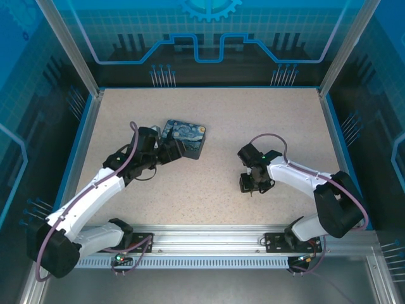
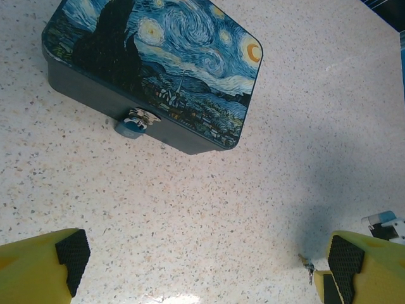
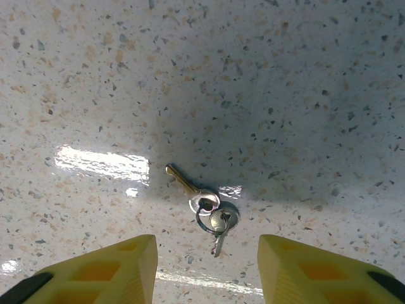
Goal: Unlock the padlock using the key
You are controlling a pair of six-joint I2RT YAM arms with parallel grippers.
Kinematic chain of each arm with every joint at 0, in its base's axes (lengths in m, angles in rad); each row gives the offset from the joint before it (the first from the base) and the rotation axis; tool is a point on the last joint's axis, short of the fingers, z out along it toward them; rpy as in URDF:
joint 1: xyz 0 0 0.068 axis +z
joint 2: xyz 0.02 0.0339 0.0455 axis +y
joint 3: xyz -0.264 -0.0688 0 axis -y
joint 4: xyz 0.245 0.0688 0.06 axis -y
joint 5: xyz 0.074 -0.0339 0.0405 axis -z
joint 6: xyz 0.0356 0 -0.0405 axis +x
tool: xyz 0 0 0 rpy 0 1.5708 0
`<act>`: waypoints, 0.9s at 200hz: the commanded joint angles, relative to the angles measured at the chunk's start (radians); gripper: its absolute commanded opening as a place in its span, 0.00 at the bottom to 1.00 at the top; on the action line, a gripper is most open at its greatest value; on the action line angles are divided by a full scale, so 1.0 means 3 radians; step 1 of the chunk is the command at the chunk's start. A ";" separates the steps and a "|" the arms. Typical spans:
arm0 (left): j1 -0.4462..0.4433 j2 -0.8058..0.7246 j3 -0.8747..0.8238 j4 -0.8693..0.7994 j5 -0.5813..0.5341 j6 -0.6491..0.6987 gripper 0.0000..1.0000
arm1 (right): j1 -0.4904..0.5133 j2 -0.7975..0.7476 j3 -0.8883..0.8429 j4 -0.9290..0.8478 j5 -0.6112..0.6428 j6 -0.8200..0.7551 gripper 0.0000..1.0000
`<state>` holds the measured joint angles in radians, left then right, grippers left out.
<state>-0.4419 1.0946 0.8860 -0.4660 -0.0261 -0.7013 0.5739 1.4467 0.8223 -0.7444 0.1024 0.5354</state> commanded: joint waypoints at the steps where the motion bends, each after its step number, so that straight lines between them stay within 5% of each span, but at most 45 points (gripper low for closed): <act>1: -0.0035 0.0056 0.0124 0.0093 0.0088 -0.0048 0.99 | 0.0063 0.0015 0.0025 -0.0092 0.0033 0.0047 0.47; 180: -0.0068 0.0247 0.0250 0.0136 0.0132 -0.0011 0.99 | 0.0081 0.0373 -0.0099 0.0191 -0.0050 0.0015 0.30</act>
<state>-0.4500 1.1637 0.9344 -0.4358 -0.0090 -0.7078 0.5827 1.5452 0.8154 -0.6941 0.0975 0.5350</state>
